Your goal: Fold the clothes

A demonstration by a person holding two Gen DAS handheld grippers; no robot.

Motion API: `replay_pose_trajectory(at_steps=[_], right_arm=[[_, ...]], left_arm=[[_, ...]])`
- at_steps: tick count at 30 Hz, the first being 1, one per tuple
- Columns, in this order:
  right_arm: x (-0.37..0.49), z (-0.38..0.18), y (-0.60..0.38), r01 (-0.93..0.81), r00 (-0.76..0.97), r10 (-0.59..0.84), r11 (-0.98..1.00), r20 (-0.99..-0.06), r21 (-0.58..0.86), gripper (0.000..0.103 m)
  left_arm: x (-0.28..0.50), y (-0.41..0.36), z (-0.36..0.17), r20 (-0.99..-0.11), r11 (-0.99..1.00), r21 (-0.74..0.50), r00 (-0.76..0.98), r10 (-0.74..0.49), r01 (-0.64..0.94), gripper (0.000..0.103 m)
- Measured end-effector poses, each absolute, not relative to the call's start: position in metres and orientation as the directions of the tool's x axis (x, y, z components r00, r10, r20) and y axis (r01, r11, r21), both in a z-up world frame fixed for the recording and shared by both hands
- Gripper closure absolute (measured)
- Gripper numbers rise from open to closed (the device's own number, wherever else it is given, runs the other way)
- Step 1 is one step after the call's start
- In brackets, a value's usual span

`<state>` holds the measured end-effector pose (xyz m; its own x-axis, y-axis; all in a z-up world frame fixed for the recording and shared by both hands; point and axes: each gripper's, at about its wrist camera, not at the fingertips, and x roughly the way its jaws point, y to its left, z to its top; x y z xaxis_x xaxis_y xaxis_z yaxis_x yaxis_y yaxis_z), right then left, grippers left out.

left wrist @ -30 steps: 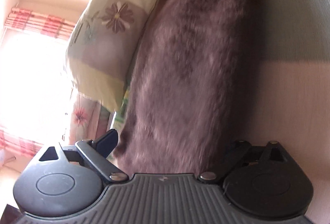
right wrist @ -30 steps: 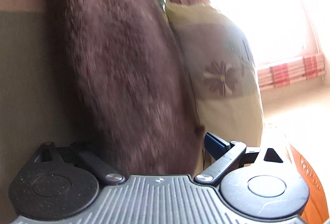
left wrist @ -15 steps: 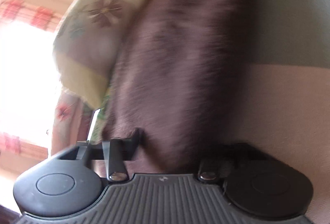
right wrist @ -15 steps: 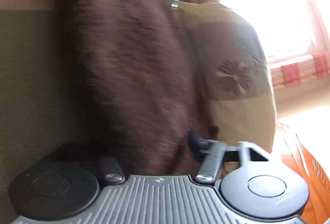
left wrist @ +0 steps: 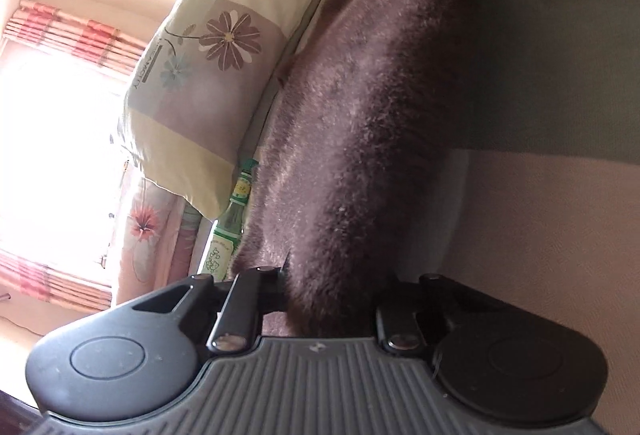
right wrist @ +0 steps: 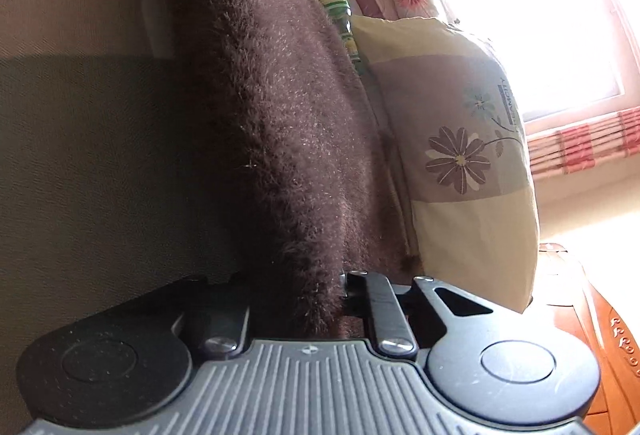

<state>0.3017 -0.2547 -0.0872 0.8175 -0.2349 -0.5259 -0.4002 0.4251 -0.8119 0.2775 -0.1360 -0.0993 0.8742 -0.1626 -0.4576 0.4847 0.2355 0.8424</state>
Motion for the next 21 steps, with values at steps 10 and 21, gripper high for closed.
replay_pose_trajectory(at_steps=[10,21], right_arm=[[0.205,-0.057,-0.23,-0.488,0.753,-0.166,0.509,-0.637,-0.709,0.085],[0.112,-0.048,-0.221,-0.492,0.721,-0.14,0.587,-0.679,-0.643,0.085]], left_arm=[[0.19,-0.112,-0.074,-0.52,0.204,0.809,0.833,-0.189,0.552,0.088],[0.11,-0.099,-0.061,-0.52,0.209,0.806,0.831,-0.196,0.554,0.088]])
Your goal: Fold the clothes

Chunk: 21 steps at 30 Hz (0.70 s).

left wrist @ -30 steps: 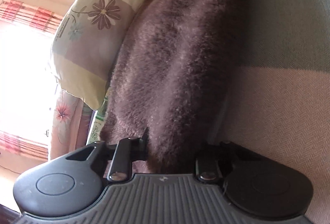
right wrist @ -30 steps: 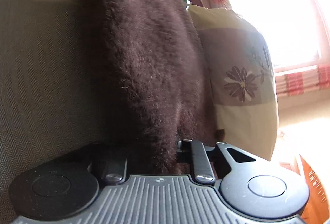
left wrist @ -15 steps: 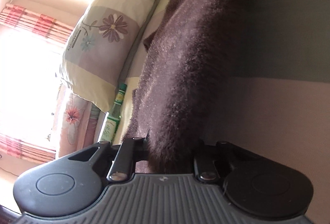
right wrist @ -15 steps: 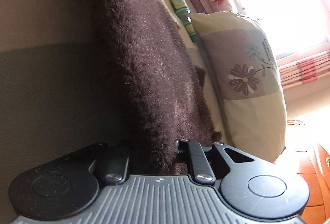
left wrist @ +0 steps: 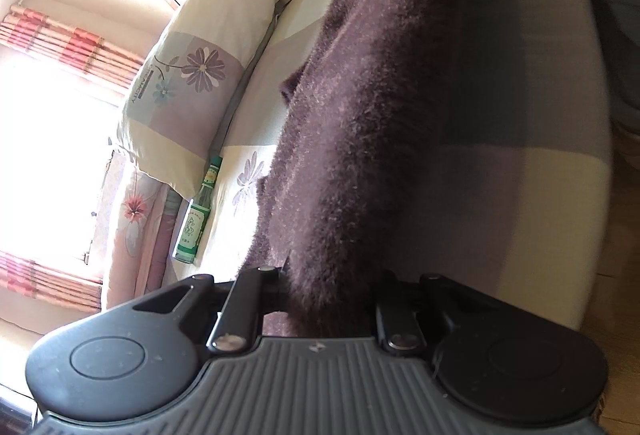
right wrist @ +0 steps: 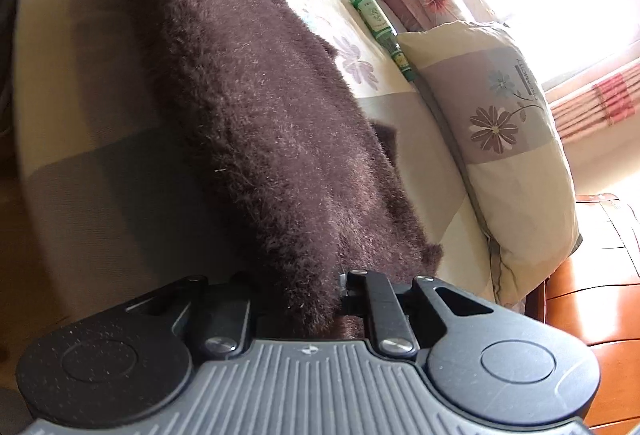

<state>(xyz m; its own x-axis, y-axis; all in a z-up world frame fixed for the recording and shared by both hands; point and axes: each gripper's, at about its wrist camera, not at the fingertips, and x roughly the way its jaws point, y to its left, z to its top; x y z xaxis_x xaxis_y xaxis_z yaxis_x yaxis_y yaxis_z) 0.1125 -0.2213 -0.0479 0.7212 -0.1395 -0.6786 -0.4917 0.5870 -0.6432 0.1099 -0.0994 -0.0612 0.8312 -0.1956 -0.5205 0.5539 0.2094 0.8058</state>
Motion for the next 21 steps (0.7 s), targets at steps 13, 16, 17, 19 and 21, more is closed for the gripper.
replay_pose_trajectory(at_steps=[13,16,17,19,21], right_arm=[[0.082,-0.064,-0.217,-0.521,0.68,-0.135,0.602,-0.721,-0.605,0.079],[0.083,-0.061,-0.221,-0.543,0.642,-0.121,0.625,-0.757,-0.561,0.068],[0.08,-0.058,-0.224,-0.553,0.626,-0.11,0.636,-0.772,-0.539,0.067],[0.072,-0.048,-0.231,-0.574,0.594,-0.073,0.659,-0.801,-0.485,0.064],[0.063,-0.033,-0.242,-0.581,0.564,-0.027,0.697,-0.825,-0.42,0.064]], left_arm=[[0.079,-0.094,-0.076,-0.564,0.221,0.776,0.807,-0.176,0.591,0.086],[0.073,-0.091,-0.073,-0.599,0.209,0.753,0.782,-0.172,0.624,0.079],[0.07,-0.088,-0.068,-0.617,0.219,0.734,0.766,-0.18,0.643,0.077],[0.066,-0.077,-0.052,-0.671,0.241,0.67,0.712,-0.208,0.702,0.075],[0.061,-0.064,-0.031,-0.724,0.271,0.586,0.644,-0.249,0.764,0.075]])
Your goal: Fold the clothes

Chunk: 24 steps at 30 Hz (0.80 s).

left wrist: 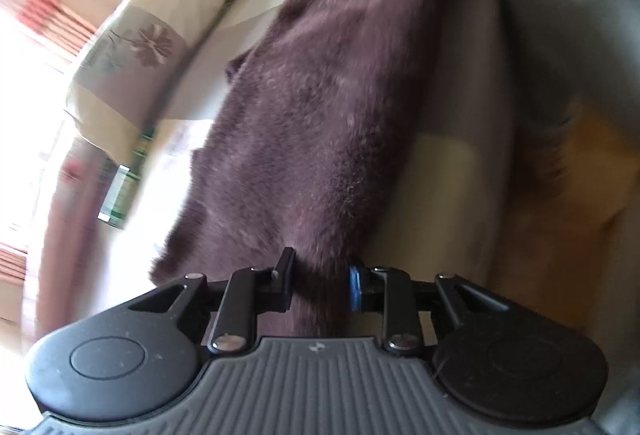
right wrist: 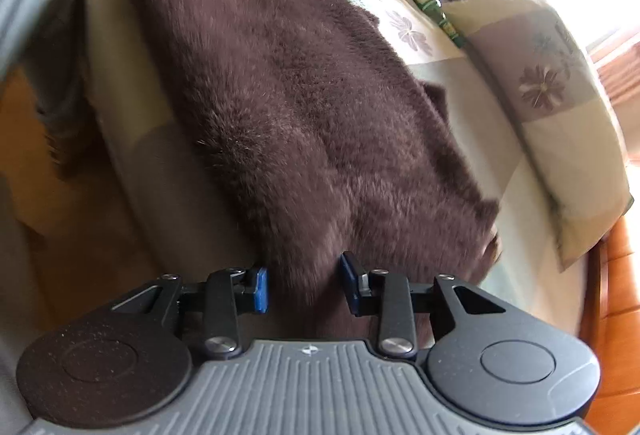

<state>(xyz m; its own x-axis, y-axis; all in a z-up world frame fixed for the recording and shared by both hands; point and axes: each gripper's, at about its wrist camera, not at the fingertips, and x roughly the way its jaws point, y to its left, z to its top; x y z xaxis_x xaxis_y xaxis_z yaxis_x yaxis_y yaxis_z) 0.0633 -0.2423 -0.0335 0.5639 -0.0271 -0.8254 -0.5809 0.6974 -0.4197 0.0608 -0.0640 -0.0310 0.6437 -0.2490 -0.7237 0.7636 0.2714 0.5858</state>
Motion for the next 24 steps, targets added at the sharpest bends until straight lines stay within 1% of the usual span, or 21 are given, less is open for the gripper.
replay_pose_trajectory(at_steps=[2,4,6,7,8,9,10,12,13,16,18,19,20,21,22,23,24], right_arm=[[0.055,-0.016,-0.255,-0.571,0.549,0.032,0.744,-0.835,-0.347,0.061],[0.052,0.002,-0.267,-0.538,0.568,0.093,0.794,-0.818,-0.283,0.051],[0.053,0.016,-0.276,-0.496,0.595,0.145,0.84,-0.79,-0.219,0.044],[0.058,0.013,-0.277,-0.471,0.601,0.15,0.86,-0.785,-0.196,0.044],[0.063,0.011,-0.278,-0.445,0.606,0.155,0.879,-0.78,-0.172,0.044],[0.069,0.008,-0.279,-0.419,0.612,0.159,0.896,-0.775,-0.147,0.044],[0.074,0.005,-0.28,-0.392,0.617,0.162,0.912,-0.77,-0.122,0.044],[0.083,-0.016,-0.279,-0.353,0.592,0.148,0.931,-0.792,-0.09,0.044],[0.086,-0.026,-0.279,-0.333,0.579,0.142,0.94,-0.803,-0.074,0.044],[0.081,-0.047,-0.289,-0.284,0.552,0.134,0.958,-0.823,-0.035,0.043],[0.075,-0.046,-0.297,-0.262,0.556,0.149,0.965,-0.817,-0.002,0.043],[0.073,-0.042,-0.3,-0.25,0.562,0.145,0.968,-0.815,0.0,0.042],[0.073,-0.037,-0.302,-0.242,0.579,0.132,0.97,-0.805,-0.014,0.041],[0.074,-0.032,-0.304,-0.233,0.596,0.12,0.972,-0.794,-0.028,0.036],[0.077,-0.028,-0.306,-0.224,0.617,0.114,0.974,-0.778,-0.035,0.03],[0.082,-0.023,-0.309,-0.212,0.641,0.113,0.977,-0.759,-0.033,0.029],[0.089,-0.022,-0.31,-0.199,0.656,0.115,0.98,-0.746,-0.024,0.029]], left_arm=[[0.058,-0.053,-0.012,-0.741,0.301,0.536,0.61,-0.279,0.789,0.075],[0.06,-0.046,0.004,-0.737,0.337,0.51,0.604,-0.305,0.792,0.075],[0.071,-0.045,0.015,-0.708,0.402,0.496,0.627,-0.326,0.769,0.073],[0.078,-0.047,0.019,-0.694,0.442,0.478,0.635,-0.339,0.759,0.071],[0.088,-0.048,0.02,-0.696,0.489,0.426,0.62,-0.361,0.762,0.066],[0.099,-0.05,0.021,-0.699,0.532,0.367,0.604,-0.383,0.763,0.063],[0.105,-0.052,0.014,-0.714,0.553,0.312,0.575,-0.4,0.772,0.063],[0.118,-0.056,0.0,-0.74,0.587,0.2,0.513,-0.435,0.785,0.063],[0.123,-0.056,-0.011,-0.772,0.625,0.172,0.498,-0.394,0.761,0.063],[0.132,-0.049,-0.038,-0.825,0.653,0.163,0.465,-0.321,0.74,0.061],[0.141,-0.037,-0.031,-0.822,0.686,0.09,0.442,-0.358,0.722,0.06],[0.146,-0.033,-0.023,-0.816,0.707,0.079,0.453,-0.359,0.703,0.061],[0.152,-0.029,-0.013,-0.797,0.726,0.09,0.486,-0.357,0.682,0.055],[0.159,-0.027,-0.004,-0.775,0.737,0.1,0.517,-0.363,0.668,0.044],[0.169,-0.025,0.002,-0.759,0.748,0.089,0.531,-0.378,0.658,0.038],[0.179,-0.024,0.008,-0.742,0.758,0.074,0.544,-0.392,0.648,0.031],[0.189,-0.024,0.007,-0.737,0.772,0.044,0.543,-0.404,0.634,0.031]])
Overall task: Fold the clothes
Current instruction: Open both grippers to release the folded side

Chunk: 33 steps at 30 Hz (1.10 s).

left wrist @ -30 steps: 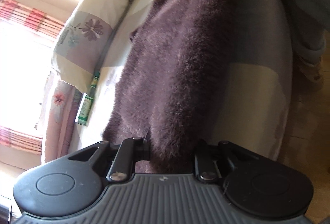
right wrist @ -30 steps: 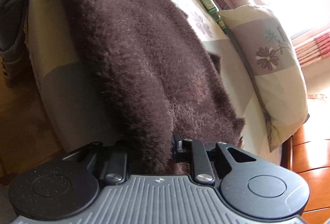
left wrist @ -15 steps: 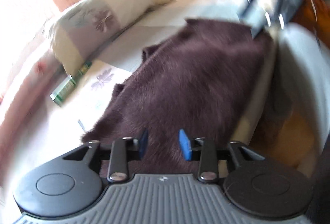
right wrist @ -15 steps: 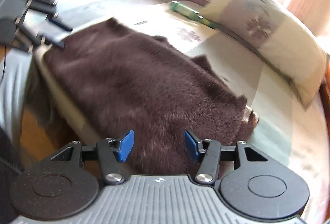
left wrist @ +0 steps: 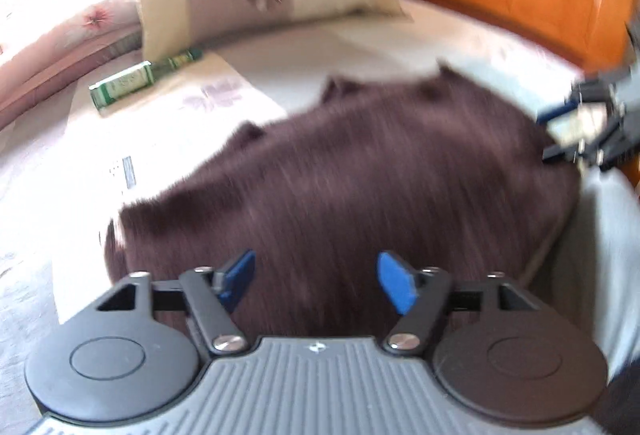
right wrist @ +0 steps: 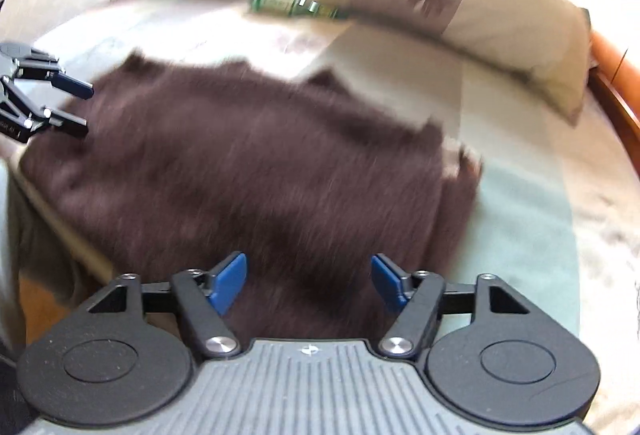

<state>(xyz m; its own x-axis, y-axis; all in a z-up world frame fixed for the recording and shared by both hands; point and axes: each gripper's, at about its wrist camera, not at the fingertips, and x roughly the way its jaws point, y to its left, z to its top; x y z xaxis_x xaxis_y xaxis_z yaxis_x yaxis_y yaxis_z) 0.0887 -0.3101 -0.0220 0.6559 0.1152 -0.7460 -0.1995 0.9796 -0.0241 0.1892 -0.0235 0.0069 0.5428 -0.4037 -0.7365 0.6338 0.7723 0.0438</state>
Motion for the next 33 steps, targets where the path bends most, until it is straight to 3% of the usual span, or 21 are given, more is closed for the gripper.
replay_pose_trajectory(at_steps=[4,7,11,14,18,22,27,33], right_arm=[[0.115,-0.036,-0.319,-0.136,0.673,0.104,0.991,-0.732,0.015,0.029],[0.116,-0.057,-0.334,-0.086,0.664,0.09,0.995,-0.743,0.043,0.029],[0.112,-0.047,-0.338,-0.08,0.661,0.089,0.996,-0.745,0.048,0.03],[0.127,-0.034,-0.33,-0.094,0.689,0.088,0.995,-0.72,0.031,0.029],[0.166,-0.036,-0.321,-0.091,0.716,0.082,0.996,-0.693,0.025,0.029],[0.189,-0.063,-0.336,-0.033,0.679,0.022,0.999,-0.734,0.0,0.029],[0.175,-0.067,-0.348,-0.051,0.703,0.057,0.998,-0.709,0.031,0.029],[0.168,-0.05,-0.338,-0.038,0.688,0.049,0.999,-0.724,0.032,0.024]], left_arm=[[0.228,-0.019,-0.001,-0.727,0.822,-0.081,0.531,-0.435,0.564,0.031],[0.247,-0.001,-0.023,-0.763,0.882,-0.085,0.539,-0.357,0.464,0.029],[0.252,0.015,-0.017,-0.738,0.876,-0.147,0.538,-0.407,0.459,0.032],[0.253,-0.005,0.002,-0.71,0.827,-0.156,0.521,-0.474,0.54,0.032],[0.26,-0.05,0.007,-0.685,0.707,-0.242,0.399,-0.61,0.665,0.026],[0.276,-0.082,-0.011,-0.709,0.698,-0.23,0.375,-0.597,0.678,0.026],[0.301,-0.105,-0.022,-0.711,0.75,-0.235,0.418,-0.566,0.618,0.019],[0.286,-0.096,-0.006,-0.72,0.745,-0.192,0.424,-0.549,0.638,0.019]])
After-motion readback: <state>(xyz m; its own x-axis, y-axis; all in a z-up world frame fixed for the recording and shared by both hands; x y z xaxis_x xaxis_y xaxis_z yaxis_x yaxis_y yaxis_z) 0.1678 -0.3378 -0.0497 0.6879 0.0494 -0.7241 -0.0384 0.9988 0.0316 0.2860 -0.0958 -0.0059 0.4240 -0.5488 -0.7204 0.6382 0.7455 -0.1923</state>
